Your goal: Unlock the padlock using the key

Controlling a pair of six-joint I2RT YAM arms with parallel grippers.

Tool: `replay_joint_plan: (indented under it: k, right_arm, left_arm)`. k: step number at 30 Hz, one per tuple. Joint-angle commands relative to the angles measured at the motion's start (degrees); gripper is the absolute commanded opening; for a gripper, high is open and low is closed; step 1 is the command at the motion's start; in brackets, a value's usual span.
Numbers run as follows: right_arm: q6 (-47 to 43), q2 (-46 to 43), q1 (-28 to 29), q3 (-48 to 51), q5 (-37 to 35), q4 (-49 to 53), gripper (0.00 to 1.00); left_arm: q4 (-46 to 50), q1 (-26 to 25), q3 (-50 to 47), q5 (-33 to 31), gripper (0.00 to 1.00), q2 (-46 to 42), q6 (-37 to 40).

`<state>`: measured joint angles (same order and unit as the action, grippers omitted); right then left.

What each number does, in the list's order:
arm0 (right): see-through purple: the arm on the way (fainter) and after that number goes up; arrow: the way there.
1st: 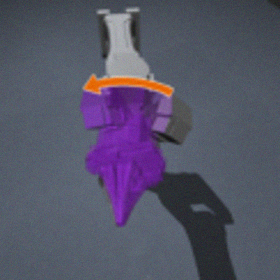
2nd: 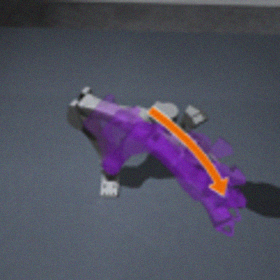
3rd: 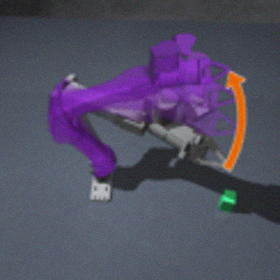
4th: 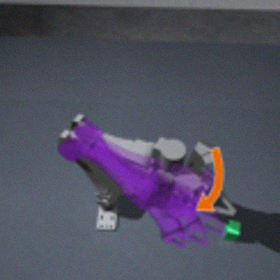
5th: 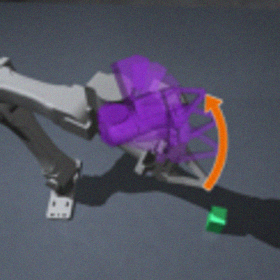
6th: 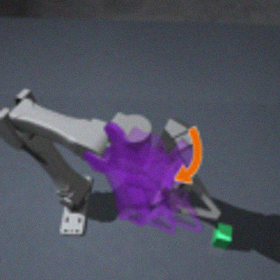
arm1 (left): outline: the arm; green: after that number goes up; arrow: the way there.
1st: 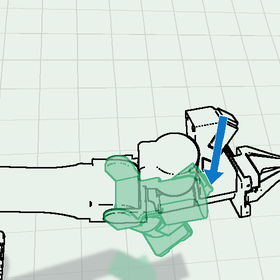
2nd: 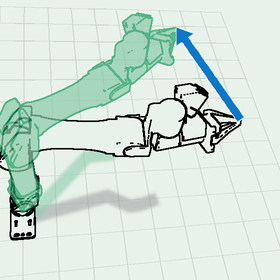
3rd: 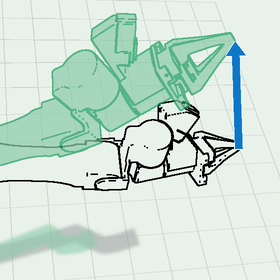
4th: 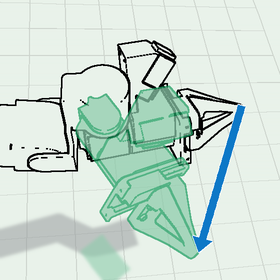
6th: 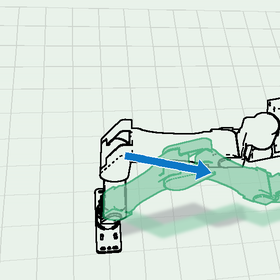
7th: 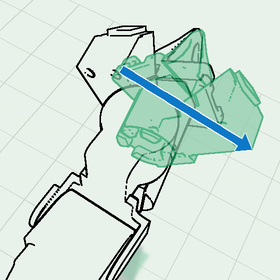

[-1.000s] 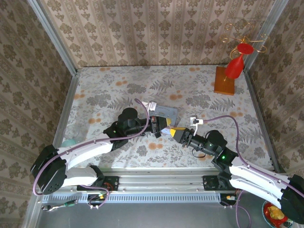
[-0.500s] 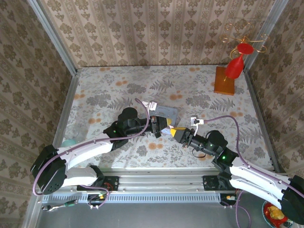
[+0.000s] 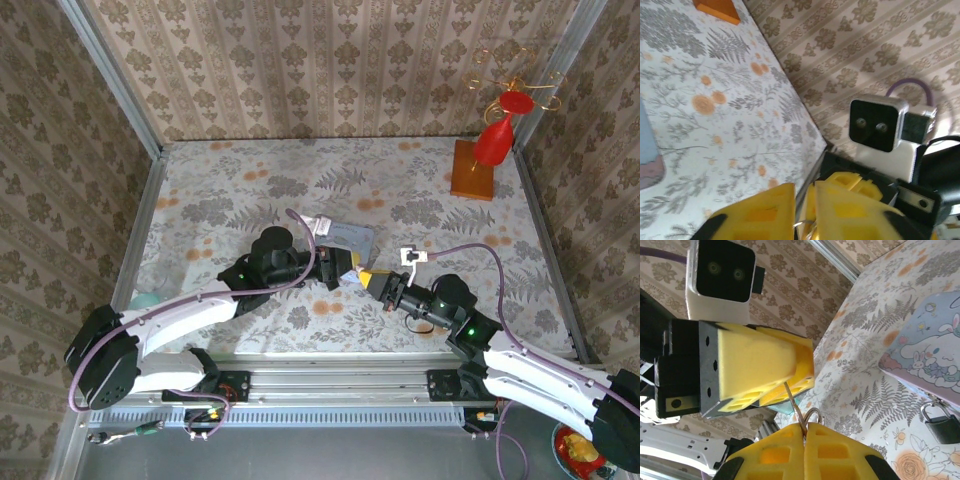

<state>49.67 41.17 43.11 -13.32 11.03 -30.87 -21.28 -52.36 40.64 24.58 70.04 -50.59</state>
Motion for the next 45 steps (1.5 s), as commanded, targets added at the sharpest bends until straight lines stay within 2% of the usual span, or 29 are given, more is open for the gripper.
replay_joint_plan:
  k: [1, 3, 5, 7, 10, 12, 17, 20, 22, 26, 35, 45]
  right_arm:
    - [1.3, -1.1, -0.1, -1.8, -3.5, 2.6, 0.0]
    - [2.1, -1.4, -0.1, -2.0, -5.6, 5.8, 0.0]
    - [3.2, -1.4, 0.0, -2.3, -8.1, 9.9, 0.0]
    - [5.7, -1.3, 0.1, -1.3, -10.3, 11.8, 0.0]
    - [10.0, -1.3, 0.8, 1.7, -12.3, 9.4, 0.0]
    - [11.1, -1.4, 2.3, 2.4, -13.9, 9.7, 0.0]
    - [10.3, -1.1, 7.1, 2.1, -18.6, 11.6, 0.0]
    - [9.3, 1.4, 7.9, 2.9, -17.6, 9.4, 0.0]
    - [9.2, 3.6, 8.4, 3.8, -16.8, 6.4, 0.0]
    - [9.0, 6.7, 9.7, 3.7, -17.1, 6.8, 0.0]
    - [7.7, 6.7, 10.3, 3.6, -17.8, 7.1, 0.0]
    - [7.3, 6.5, 10.3, 3.8, -18.2, 7.9, 0.0]
  left_arm:
    - [5.2, 1.1, 1.5, -3.4, 0.33, -1.3, 1.8]
    - [8.2, 2.3, 0.6, -5.9, 0.43, -2.4, 1.5]
    - [11.0, 4.0, -0.7, -8.4, 0.48, -4.0, 1.6]
    - [16.6, 5.4, -1.6, -12.0, 0.51, -5.8, 2.6]
    - [24.4, 5.9, -1.7, -18.0, 0.52, -6.8, 4.8]
    - [26.5, 5.5, -2.6, -20.7, 0.53, -6.6, 5.3]
    - [20.9, 3.0, -7.6, -24.3, 0.54, -2.9, 4.6]
    - [13.1, 1.7, -10.2, -25.1, 0.55, 1.2, 4.4]
    - [10.1, 0.8, -10.5, -26.6, 0.55, 4.2, 4.6]
    - [6.2, 0.4, -9.1, -26.4, 0.56, 9.8, 6.1]
    - [6.8, -0.2, -1.5, -26.8, 0.58, 20.4, 7.6]
    - [15.7, -0.6, 10.4, -30.3, 0.59, 29.5, 7.7]
